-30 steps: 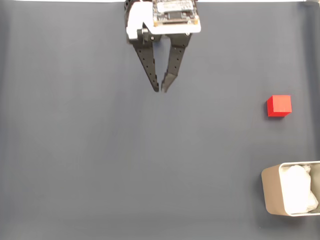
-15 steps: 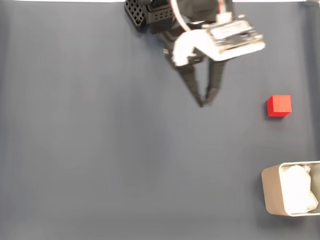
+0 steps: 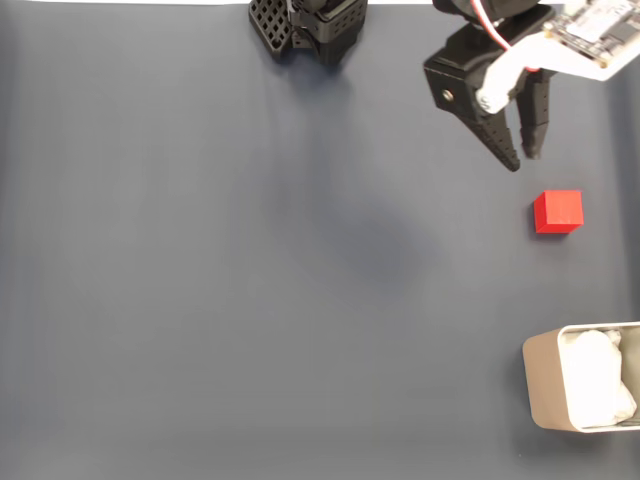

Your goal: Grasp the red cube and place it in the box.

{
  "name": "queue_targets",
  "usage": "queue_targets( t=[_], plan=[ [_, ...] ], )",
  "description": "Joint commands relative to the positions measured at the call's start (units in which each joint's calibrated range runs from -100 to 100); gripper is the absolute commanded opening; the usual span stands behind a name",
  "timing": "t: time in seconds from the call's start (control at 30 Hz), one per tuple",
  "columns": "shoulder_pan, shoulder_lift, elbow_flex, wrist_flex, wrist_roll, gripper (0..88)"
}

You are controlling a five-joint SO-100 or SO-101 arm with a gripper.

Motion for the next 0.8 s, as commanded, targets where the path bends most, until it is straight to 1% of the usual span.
queue_targets(
  t=[0.0, 0.23, 0.47, 0.67, 0.77],
  plan=[
    [-2.7, -1.6, 0.4, -1.5, 0.1, 6.5],
    [-6.1, -1.7, 4.6, -3.3, 1.3, 8.5],
    [-8.1, -1.9, 9.7, -8.0, 0.9, 19.0],
    [-7.8, -1.8, 13.9, -15.6, 3.0, 27.5],
    [-7.7, -0.9, 14.8, -17.8, 3.8, 30.0]
  ],
)
